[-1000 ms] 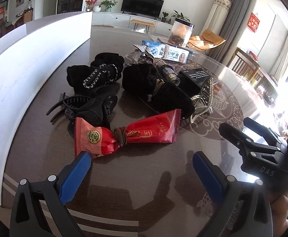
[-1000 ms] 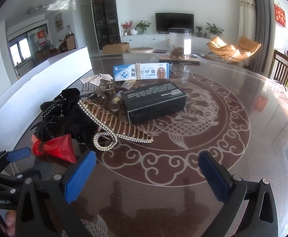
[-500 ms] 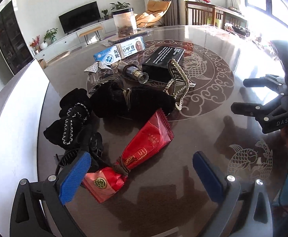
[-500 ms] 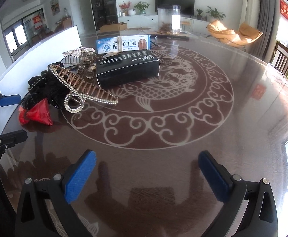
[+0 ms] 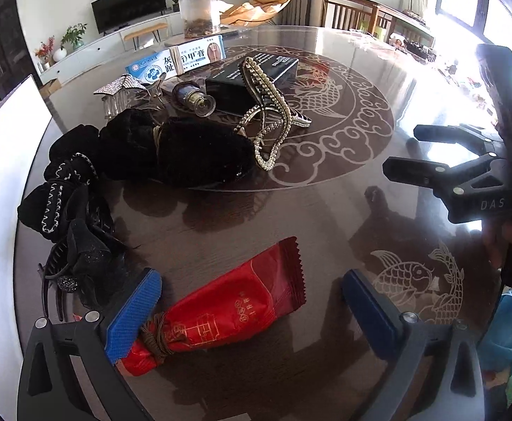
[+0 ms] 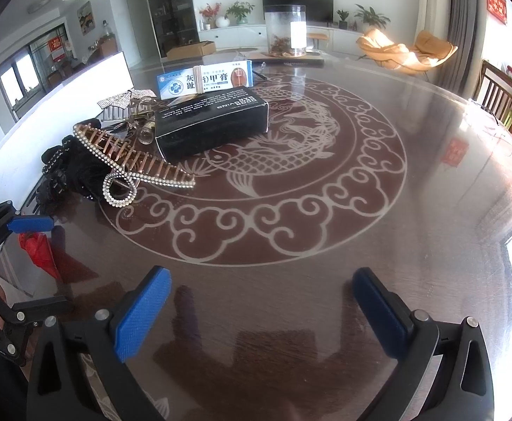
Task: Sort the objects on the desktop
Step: 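Move the left tool down toward the red snack wrapper, then position the left gripper fingers around the red snack wrapper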
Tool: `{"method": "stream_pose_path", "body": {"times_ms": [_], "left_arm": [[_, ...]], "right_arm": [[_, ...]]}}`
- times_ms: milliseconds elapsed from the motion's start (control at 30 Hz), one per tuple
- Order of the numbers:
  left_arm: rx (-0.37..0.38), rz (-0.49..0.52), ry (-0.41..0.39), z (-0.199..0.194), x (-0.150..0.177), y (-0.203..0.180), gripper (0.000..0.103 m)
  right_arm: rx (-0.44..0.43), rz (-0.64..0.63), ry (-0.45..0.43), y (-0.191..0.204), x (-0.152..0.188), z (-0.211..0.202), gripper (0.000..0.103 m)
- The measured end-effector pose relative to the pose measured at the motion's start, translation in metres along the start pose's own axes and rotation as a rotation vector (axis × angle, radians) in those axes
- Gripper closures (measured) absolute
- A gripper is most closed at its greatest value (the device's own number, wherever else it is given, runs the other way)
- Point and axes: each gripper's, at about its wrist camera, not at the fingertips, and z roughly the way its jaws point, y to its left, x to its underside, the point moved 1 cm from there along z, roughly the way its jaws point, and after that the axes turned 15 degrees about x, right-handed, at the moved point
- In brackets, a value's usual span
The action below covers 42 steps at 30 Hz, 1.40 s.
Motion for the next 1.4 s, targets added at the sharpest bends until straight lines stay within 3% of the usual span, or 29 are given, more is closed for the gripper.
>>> {"method": "stream_pose_path", "body": {"times_ms": [267, 1400], "left_arm": [[-0.019, -0.018, -0.038, -0.001, 0.001, 0.0, 0.0], [-0.026, -0.028, -0.047, -0.001, 0.001, 0.0, 0.0]], "right_arm": [[0.053, -0.062, 0.006, 0.012, 0.001, 0.002, 0.0], [0.047, -0.058, 0.009, 0.01, 0.001, 0.005, 0.0]]}}
